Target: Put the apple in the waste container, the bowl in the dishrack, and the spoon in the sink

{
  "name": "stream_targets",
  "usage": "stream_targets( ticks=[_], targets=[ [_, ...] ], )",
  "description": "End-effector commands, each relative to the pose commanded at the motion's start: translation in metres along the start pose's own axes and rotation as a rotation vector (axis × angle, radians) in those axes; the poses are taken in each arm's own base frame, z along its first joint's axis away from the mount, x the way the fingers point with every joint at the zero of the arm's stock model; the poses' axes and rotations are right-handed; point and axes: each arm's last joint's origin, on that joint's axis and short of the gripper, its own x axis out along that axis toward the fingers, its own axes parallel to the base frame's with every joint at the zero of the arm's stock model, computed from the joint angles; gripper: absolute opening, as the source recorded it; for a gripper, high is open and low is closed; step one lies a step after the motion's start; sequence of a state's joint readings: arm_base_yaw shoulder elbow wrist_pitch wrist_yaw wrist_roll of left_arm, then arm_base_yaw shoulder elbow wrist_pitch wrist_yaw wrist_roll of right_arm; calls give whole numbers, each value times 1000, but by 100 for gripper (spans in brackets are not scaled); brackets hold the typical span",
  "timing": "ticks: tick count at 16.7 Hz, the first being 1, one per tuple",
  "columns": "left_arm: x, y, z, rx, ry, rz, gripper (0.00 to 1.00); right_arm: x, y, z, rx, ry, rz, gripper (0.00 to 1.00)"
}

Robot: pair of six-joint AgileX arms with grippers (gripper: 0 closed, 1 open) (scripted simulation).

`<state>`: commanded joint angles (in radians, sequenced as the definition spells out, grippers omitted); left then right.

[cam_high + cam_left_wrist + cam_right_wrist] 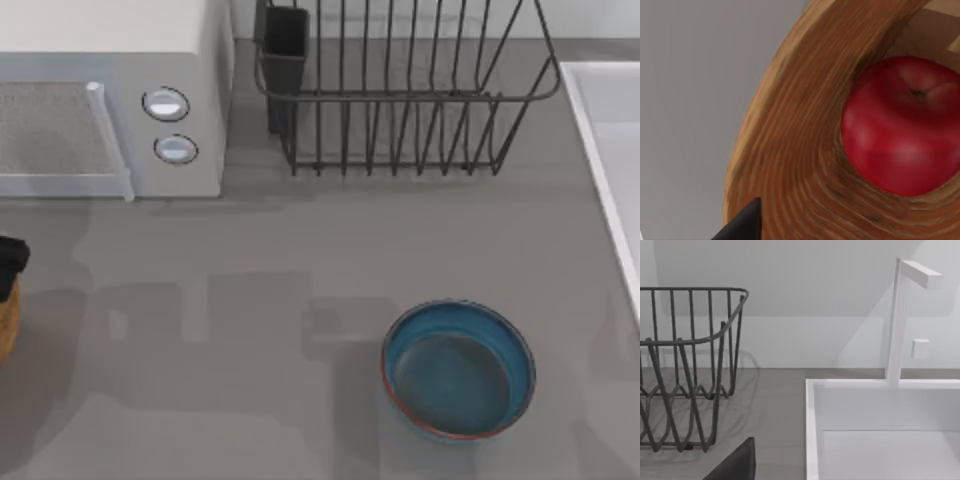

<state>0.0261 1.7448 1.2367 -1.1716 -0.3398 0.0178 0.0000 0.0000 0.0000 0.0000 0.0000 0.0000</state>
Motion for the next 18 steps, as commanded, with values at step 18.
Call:
stream_targets(
  ticks=[18],
  targets=[
    [-17, -8, -156, -243, -996, -163, 100, 0, 0, 0, 0, 0, 0, 100]
  ],
)
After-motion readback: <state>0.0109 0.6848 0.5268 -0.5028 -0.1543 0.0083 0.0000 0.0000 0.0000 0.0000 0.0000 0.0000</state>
